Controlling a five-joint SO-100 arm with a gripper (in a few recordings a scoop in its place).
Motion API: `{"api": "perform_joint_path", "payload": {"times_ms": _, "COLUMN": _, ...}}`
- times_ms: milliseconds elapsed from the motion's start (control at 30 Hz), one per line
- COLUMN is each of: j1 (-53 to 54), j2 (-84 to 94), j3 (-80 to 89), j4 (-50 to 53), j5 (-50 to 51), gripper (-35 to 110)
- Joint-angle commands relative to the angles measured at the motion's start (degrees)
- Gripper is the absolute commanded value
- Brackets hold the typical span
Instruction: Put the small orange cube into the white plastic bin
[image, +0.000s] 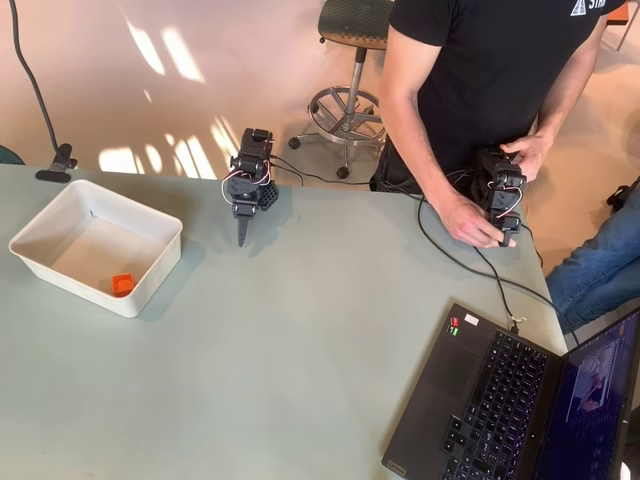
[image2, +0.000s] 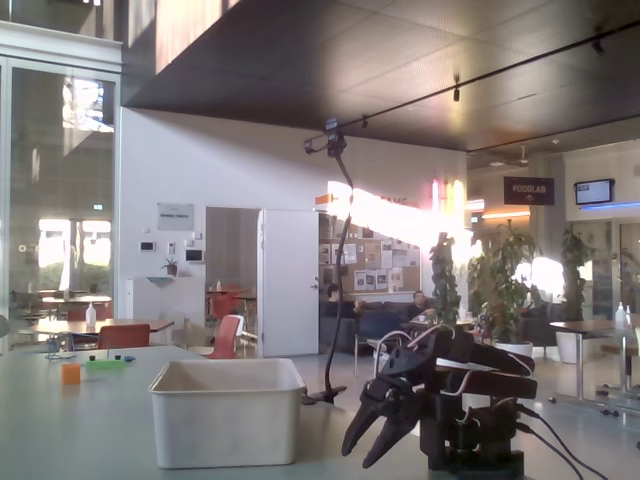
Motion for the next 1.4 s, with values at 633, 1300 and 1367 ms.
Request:
{"api": "perform_joint_path", "payload": {"times_ms": 633, "j1": -0.6, "j2": 2.1, "j3": 1.7, "j4": -1.0, "j5": -0.3, "gripper": 24}}
{"api": "perform_joint_path", "payload": {"times_ms": 1300, "j1": -0.6, "j2": 2.1, "j3": 1.7, "j4": -1.0, "j5": -0.3, "gripper": 24}}
{"api": "perform_joint_path", "payload": {"times_ms": 1367, "j1": -0.6, "j2": 2.1, "j3": 1.7, "j4": -1.0, "j5": -0.3, "gripper": 24}}
